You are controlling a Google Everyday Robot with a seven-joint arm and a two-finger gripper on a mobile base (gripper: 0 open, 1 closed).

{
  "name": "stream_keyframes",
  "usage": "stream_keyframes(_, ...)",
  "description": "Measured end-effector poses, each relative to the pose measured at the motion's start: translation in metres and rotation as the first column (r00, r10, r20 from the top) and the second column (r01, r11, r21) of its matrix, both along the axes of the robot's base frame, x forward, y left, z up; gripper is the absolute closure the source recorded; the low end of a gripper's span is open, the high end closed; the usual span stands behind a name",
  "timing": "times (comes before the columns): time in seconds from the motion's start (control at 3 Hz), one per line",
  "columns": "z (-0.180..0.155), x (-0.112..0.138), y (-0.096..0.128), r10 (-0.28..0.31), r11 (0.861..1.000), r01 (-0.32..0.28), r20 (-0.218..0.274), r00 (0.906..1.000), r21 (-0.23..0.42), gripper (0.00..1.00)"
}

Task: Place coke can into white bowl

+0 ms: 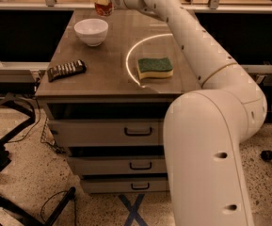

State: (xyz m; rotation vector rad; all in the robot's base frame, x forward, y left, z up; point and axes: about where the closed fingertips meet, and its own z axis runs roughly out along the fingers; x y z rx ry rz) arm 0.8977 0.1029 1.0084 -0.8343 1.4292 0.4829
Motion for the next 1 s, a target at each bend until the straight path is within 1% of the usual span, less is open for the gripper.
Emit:
stream_keyframes(0.33, 0.002, -0.013, 0.014, 0.06, 0.998, -0.06, 0.01, 0.9981, 0.003, 1.0)
stream_keyframes(0.67, 0.008, -0.023, 0.024, 0.112, 0.994, -0.112, 0.018, 0.9936, 0.005, 1.0)
stream_keyframes(1.0, 0.006, -0.036, 0.041, 0.186, 0.982, -0.186, -0.017, 0.9823, 0.007, 1.0)
